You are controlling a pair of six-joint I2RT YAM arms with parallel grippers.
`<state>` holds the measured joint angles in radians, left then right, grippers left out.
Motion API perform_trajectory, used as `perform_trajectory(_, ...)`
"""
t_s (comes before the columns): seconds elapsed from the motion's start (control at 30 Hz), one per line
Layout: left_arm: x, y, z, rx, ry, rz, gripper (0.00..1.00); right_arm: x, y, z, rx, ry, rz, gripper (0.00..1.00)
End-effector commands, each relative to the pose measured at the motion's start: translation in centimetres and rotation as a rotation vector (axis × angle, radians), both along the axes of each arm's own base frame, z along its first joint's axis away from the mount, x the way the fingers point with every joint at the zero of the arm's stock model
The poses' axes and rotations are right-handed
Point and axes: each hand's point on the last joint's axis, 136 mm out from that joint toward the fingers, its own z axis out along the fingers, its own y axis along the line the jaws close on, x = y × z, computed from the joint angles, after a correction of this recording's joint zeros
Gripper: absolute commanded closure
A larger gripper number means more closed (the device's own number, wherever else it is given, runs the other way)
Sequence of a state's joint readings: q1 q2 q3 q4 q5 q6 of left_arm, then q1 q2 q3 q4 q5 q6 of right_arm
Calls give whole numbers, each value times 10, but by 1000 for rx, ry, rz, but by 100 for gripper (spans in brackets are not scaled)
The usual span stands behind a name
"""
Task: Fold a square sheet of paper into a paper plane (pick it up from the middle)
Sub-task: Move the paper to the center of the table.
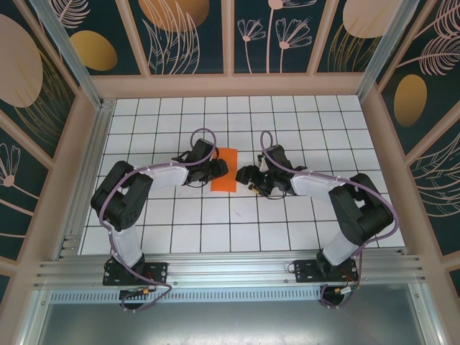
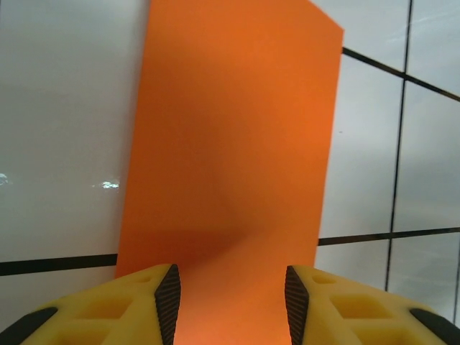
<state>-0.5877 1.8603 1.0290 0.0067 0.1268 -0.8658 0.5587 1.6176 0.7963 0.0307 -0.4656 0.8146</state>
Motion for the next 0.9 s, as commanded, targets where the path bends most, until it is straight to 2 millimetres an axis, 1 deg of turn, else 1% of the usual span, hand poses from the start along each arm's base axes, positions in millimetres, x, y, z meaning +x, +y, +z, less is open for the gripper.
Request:
perform_trajectory(0.0,9,4,-1,17,-14,26,55,5,12,7,26,-19,22,28)
perform_trajectory(0.23,1,12,-13,13,44,59,56,6,26,-1,23,10,55,31)
perform_trajectory(0.4,-3,16,-20,-19,96,86,54,8,35,-6,10,30,68,32)
perform_trajectory(0.57,-6,19,-24,-55,137,104,51,13,35,-17,-57,57,55,31)
perform_trajectory(0.67,-8,19,-25,-68,150,106,51,17,36,-23,-75,69,56,31)
perform_trajectory(0.87,-8,19,-28,-100,171,112,50,20,46,-26,-58,80,92,33)
